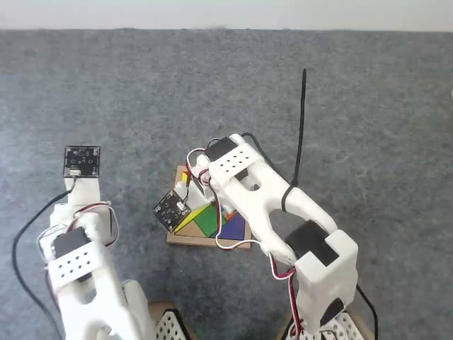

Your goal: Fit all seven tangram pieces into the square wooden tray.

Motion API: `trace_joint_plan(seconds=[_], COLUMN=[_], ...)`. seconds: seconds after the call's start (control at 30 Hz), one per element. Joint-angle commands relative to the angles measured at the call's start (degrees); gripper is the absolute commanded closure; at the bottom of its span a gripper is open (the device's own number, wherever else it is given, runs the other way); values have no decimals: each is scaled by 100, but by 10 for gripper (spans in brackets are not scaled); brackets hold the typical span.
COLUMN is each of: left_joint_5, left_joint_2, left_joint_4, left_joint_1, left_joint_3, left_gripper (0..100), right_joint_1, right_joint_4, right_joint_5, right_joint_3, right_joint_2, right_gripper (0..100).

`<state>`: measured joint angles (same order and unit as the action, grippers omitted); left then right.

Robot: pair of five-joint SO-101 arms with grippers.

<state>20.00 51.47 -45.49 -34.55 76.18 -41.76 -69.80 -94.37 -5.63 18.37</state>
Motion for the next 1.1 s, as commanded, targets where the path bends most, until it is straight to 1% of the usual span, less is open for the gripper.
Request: trace_joint_plan(seconds=[0.0,0.1,0.17,0.23,0.3,0.37,0.5,0.57,0.6,0.73,0.8,0.87,0.93,1.0,1.03,1.07], left_joint_5=[62,62,62,62,62,62,70,70,70,70,70,70,70,62,62,88], left_joint_2=[-9,-9,-9,-9,9,26,26,26,26,26,9,18,35,35,35,35], left_joint_4=[149,149,149,149,149,149,149,149,149,220,273,273,264,246,158,-123], left_joint_1=[35,35,35,35,35,35,35,26,18,18,26,88,325,712,1029,1407], left_joint_3=[-40,-40,-31,-31,4,13,13,13,13,22,31,57,110,84,22,-84], left_gripper=[981,981,981,981,981,981,981,981,981,981,981,981,981,981,981,979], right_joint_1=[66,101,233,479,673,769,690,629,611,866,1103,1499,2026,2492,2677,2826], right_joint_4=[-189,-514,-725,-813,-620,-84,1314,1464,1473,1455,1270,919,602,426,435,497], right_joint_5=[53,105,308,686,1222,2022,4070,4932,5073,5169,5468,5670,5855,6075,6163,6242], right_joint_3=[316,316,273,123,-281,-791,-1565,-1574,-1574,-1582,-1512,-1371,-1380,-1670,-1925,-2259], right_joint_2=[-171,-576,-1007,-1376,-1622,-1727,-1807,-1780,-1798,-1815,-2035,-2563,-3240,-3855,-4119,-4338], right_gripper=[816,824,865,920,962,990,991,991,991,991,991,991,991,991,991,991])
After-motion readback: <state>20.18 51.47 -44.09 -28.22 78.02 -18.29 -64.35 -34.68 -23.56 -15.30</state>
